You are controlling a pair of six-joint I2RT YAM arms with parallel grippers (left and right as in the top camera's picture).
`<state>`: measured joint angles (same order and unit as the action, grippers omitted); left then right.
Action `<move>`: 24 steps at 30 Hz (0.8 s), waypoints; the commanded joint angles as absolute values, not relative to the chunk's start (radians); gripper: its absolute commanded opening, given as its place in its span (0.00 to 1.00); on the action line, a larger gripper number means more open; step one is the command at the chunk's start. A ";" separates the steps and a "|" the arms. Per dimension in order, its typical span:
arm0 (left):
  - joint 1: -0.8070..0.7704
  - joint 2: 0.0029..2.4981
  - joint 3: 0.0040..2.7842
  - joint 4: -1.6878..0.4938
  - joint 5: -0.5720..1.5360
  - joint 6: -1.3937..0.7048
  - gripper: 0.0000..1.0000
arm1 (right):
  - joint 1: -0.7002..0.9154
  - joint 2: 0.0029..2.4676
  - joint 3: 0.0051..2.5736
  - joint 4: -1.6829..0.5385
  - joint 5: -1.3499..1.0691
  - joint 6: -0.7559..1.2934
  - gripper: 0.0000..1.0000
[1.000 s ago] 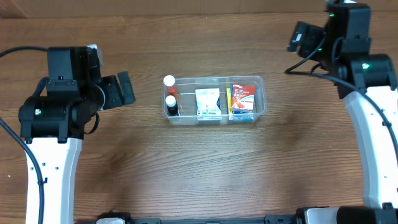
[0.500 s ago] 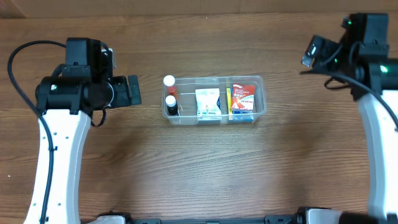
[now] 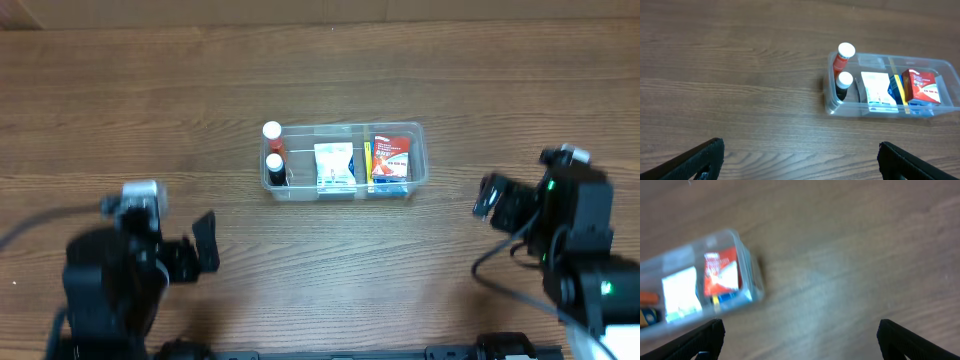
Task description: Pack container
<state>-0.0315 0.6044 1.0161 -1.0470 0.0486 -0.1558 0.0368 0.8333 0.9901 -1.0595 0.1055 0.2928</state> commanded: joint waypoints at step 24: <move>-0.035 0.437 0.861 -1.188 0.023 -0.210 1.00 | 0.052 0.784 0.943 -1.171 0.138 0.315 1.00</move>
